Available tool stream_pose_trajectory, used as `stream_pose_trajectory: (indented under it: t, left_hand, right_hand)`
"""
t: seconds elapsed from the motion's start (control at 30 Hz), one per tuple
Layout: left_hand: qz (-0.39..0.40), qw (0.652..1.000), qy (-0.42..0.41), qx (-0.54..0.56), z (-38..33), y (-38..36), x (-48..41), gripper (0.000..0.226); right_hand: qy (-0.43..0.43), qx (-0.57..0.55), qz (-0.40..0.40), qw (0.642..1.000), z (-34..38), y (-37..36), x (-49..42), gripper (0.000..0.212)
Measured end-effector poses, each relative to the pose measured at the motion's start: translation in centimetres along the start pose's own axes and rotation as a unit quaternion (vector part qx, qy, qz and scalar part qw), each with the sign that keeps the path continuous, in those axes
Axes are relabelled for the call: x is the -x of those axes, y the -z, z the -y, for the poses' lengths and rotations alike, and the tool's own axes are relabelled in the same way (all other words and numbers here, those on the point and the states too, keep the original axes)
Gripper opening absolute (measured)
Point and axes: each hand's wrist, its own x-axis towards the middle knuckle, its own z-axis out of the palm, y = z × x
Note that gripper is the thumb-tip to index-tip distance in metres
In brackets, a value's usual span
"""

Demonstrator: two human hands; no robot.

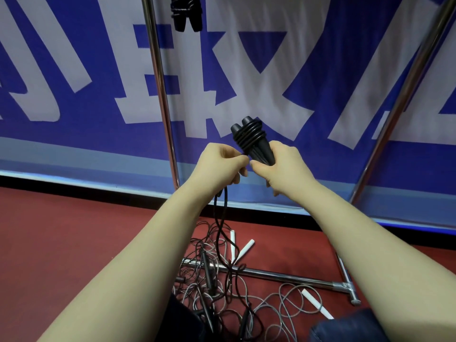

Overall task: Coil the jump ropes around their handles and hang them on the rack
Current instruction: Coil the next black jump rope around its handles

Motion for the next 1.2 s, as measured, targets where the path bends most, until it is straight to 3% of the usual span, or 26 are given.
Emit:
stream_pose_trajectory:
  t: [0.13,0.23,0.43,0.5,0.53,0.6,0.67,0.8,0.9,1.0,1.1,1.2]
  left_hand:
    - [-0.017,0.995,0.04,0.089,-0.6,-0.1,0.3,0.041]
    - [-0.037,0.993,0.053,0.097,-0.5,-0.2,0.5,0.054]
    - [-0.02,0.992,0.032,0.122,0.1,0.4,0.2,0.053]
    - [0.004,0.989,0.023,0.148,0.1,0.5,0.2,0.046]
    - [0.011,0.987,0.018,0.16,0.2,0.7,0.2,0.043]
    - [0.024,0.984,0.004,0.179,0.3,0.9,0.1,0.04]
    - [0.043,0.981,-0.013,0.19,0.5,1.2,0.1,0.039]
    - [0.094,0.967,-0.038,0.234,0.7,1.4,0.2,0.036]
    - [0.134,0.953,-0.063,0.265,0.8,1.4,0.1,0.036]
    - [0.138,0.947,-0.064,0.283,0.5,1.5,0.2,0.036]
    - [0.145,0.946,-0.071,0.283,0.6,1.7,0.3,0.035]
    - [0.142,0.95,-0.063,0.272,0.6,1.7,0.3,0.037]
  right_hand:
    - [0.014,0.154,-0.014,0.988,1.0,-1.1,0.5,0.024]
    - [0.033,0.245,-0.026,0.969,1.9,-1.7,1.0,0.022]
    - [0.065,0.31,-0.061,0.947,2.4,-1.8,1.5,0.024]
    - [0.064,0.266,-0.06,0.96,2.1,-1.4,1.4,0.024]
    - [0.056,0.193,-0.046,0.979,2.0,-1.1,1.3,0.023]
    - [0.029,-0.054,0.009,0.998,1.8,-0.7,1.3,0.02]
    - [-0.018,-0.273,0.082,0.958,1.8,-0.2,1.2,0.024]
    - [-0.092,-0.47,0.182,0.859,1.6,0.8,1.1,0.036]
    - [-0.099,-0.544,0.241,0.798,1.3,1.2,1.2,0.031]
    - [-0.112,-0.57,0.257,0.772,1.3,1.4,1.2,0.034]
    - [-0.11,-0.529,0.255,0.802,1.4,1.5,1.1,0.039]
    - [-0.096,-0.445,0.229,0.86,1.5,1.7,0.9,0.038]
